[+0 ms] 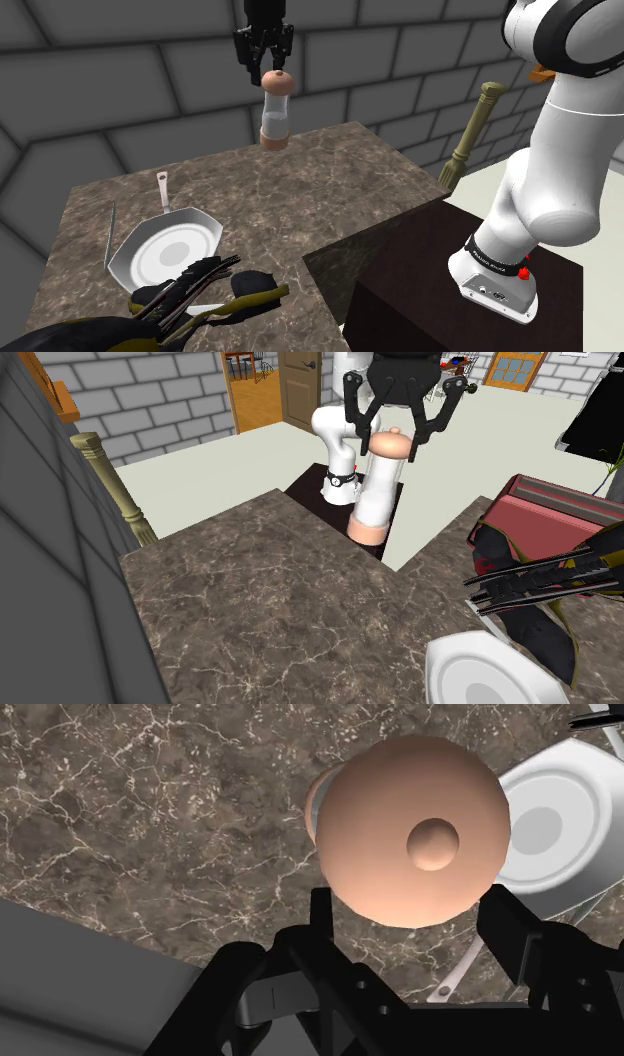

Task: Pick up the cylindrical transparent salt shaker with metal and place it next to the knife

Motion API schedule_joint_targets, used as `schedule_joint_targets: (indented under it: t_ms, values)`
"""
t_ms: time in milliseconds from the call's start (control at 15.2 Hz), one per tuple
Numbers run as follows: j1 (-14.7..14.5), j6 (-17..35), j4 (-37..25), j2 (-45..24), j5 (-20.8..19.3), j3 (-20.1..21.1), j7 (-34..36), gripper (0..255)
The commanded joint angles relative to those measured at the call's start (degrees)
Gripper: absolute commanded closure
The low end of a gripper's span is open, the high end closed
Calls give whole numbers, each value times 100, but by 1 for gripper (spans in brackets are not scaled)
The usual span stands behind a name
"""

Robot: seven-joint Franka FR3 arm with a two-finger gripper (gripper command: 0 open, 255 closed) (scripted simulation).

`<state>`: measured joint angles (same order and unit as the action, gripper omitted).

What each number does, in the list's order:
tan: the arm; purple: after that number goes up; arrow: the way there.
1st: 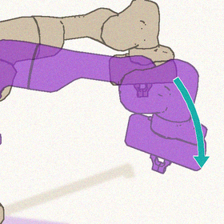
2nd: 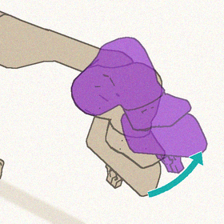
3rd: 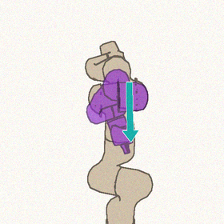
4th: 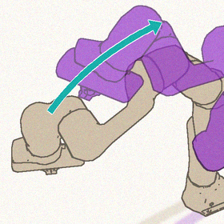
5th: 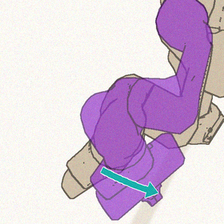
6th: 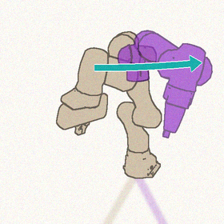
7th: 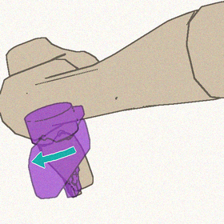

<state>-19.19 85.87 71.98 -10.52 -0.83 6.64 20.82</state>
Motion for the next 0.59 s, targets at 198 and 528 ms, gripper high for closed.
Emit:
schedule_joint_targets:
  t_ms: [198,528]
  values:
    - [-448,-88,-320,-238,-127,262,688,255]
    - [-733,23,-318,-355,-206,408,1105,255]
